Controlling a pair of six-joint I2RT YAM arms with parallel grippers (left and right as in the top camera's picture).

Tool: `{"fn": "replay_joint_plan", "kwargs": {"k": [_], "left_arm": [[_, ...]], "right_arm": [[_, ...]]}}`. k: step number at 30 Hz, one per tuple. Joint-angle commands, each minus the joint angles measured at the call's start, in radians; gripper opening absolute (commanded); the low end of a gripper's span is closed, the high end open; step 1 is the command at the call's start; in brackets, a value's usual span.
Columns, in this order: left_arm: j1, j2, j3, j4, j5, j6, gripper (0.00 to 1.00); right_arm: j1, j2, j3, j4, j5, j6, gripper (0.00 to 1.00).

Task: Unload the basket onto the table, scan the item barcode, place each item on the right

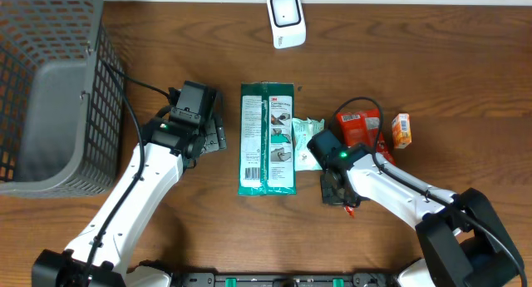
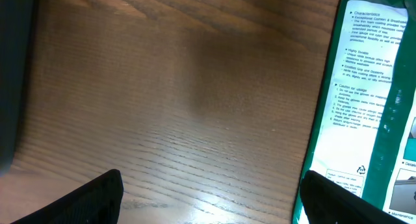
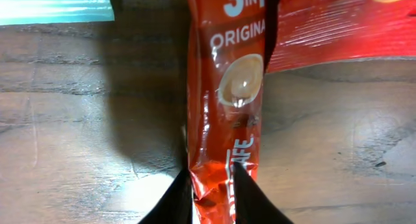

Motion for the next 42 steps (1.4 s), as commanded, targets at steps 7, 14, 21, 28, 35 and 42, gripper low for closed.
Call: {"fn": "replay_joint_plan", "kwargs": {"k": [7, 14, 21, 28, 35, 42], "left_arm": [[0.003, 0.006, -0.005, -0.002, -0.008, -0.01, 0.88], [0.003, 0.006, -0.005, -0.003, -0.008, -0.01, 0.88], [0.002, 0.006, -0.005, -0.003, -0.008, -0.01, 0.88], [0.003, 0.006, -0.005, -0.003, -0.008, -0.01, 0.88], [0.003, 0.006, -0.005, -0.003, -0.008, -0.01, 0.88], [0.003, 0.006, -0.005, -0.003, -0.008, -0.01, 0.88]], "right_arm": [[0.001, 0.021, -0.016, -0.013, -0.01, -0.006, 0.25], [0.001, 0.019, 0.124, -0.159, -0.009, -0.045, 0.29], [0.001, 0.021, 0.121, -0.237, -0.009, -0.047, 0.29], [0.0, 0.021, 0.053, -0.174, -0.01, -0.057, 0.27], [0.0, 0.021, 0.053, -0.174, -0.01, -0.062, 0.27], [0.0, 0.022, 0.053, -0.137, -0.009, -0.059, 0.34]]}}
